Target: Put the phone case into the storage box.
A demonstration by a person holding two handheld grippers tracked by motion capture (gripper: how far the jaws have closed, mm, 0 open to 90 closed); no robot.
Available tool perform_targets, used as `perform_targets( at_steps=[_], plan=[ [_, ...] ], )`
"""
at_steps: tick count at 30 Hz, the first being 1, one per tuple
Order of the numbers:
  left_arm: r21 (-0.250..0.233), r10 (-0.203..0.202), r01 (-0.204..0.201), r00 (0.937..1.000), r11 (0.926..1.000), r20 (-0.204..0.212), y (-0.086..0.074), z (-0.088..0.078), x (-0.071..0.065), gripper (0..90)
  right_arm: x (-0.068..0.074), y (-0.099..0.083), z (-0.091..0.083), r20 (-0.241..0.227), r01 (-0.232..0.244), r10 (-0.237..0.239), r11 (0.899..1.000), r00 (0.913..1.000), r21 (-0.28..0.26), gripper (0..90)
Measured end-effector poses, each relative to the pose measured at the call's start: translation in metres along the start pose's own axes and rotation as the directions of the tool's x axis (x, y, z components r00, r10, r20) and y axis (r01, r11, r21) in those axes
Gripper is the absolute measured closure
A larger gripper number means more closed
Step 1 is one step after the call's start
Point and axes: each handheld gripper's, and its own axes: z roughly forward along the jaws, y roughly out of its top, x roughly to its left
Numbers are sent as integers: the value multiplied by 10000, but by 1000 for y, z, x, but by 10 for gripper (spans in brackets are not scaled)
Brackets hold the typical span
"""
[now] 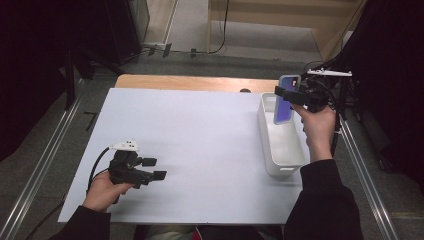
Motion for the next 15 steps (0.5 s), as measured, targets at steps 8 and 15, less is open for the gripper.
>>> perform_targets(
  at_steps=[8, 15],
  plan=[
    [6, -23, 23, 10000, 10000, -57, 0, 0, 0, 263, -7, 1, 14, 272, -200, 199, 9998, 9994, 19, 148],
    [-70, -12, 11, 9999, 10000, -104, 0, 0, 0, 263, -8, 11, 20, 413, -123, 124, 9999, 9991, -10, 148]
  ],
)
